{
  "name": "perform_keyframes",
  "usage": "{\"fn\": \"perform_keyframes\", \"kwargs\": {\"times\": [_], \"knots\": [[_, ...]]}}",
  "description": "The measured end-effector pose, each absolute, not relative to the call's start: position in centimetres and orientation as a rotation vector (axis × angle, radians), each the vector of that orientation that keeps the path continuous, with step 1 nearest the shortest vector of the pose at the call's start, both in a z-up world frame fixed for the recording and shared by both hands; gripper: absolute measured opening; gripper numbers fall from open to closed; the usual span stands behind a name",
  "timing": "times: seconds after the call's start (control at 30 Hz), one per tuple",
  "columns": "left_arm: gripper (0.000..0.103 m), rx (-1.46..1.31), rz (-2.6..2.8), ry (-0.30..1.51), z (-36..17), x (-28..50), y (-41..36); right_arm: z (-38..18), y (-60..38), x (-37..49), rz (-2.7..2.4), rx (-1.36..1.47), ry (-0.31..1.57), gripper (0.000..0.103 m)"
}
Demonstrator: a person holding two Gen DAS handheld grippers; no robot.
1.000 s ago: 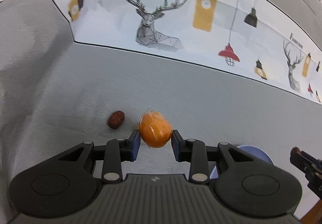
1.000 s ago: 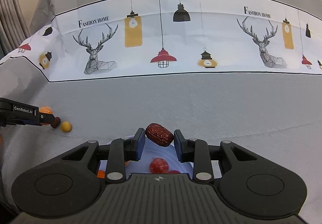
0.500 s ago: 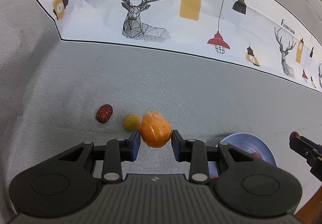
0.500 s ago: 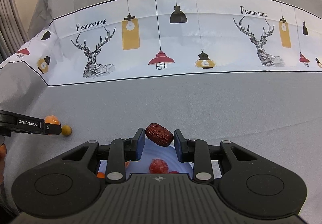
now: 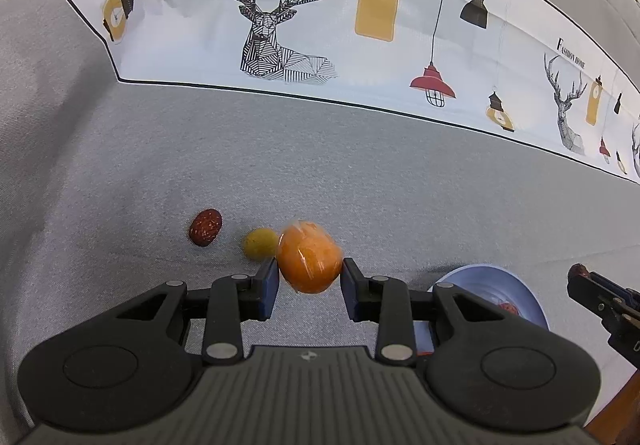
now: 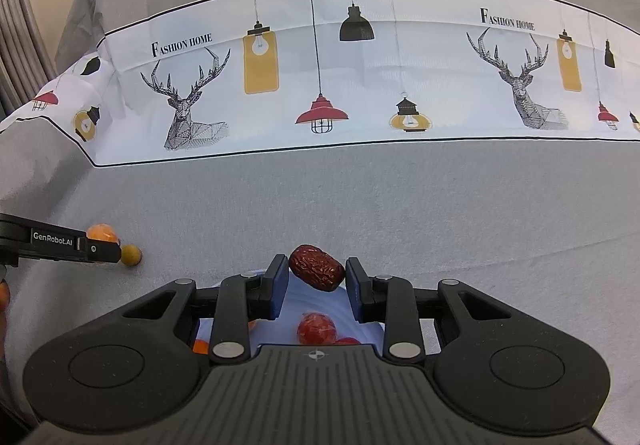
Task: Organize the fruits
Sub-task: 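Carry the mandarin and the red date over the blue plate with both tools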
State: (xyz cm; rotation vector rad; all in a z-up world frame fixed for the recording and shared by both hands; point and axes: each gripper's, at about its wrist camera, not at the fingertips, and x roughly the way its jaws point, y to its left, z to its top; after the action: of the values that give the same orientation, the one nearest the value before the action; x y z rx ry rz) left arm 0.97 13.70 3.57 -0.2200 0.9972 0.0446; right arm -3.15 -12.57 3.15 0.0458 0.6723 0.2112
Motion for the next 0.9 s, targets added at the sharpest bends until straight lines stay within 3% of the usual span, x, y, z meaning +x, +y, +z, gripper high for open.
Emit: {"fn": "perform_keyframes", "kwargs": {"times": [0.9], "knots": [[0.037,-0.221,-0.133,0.961,4.2,0.6,11.9,2.6,-13.1,-2.8,0.172,0.037,0.695,0.033]]}}
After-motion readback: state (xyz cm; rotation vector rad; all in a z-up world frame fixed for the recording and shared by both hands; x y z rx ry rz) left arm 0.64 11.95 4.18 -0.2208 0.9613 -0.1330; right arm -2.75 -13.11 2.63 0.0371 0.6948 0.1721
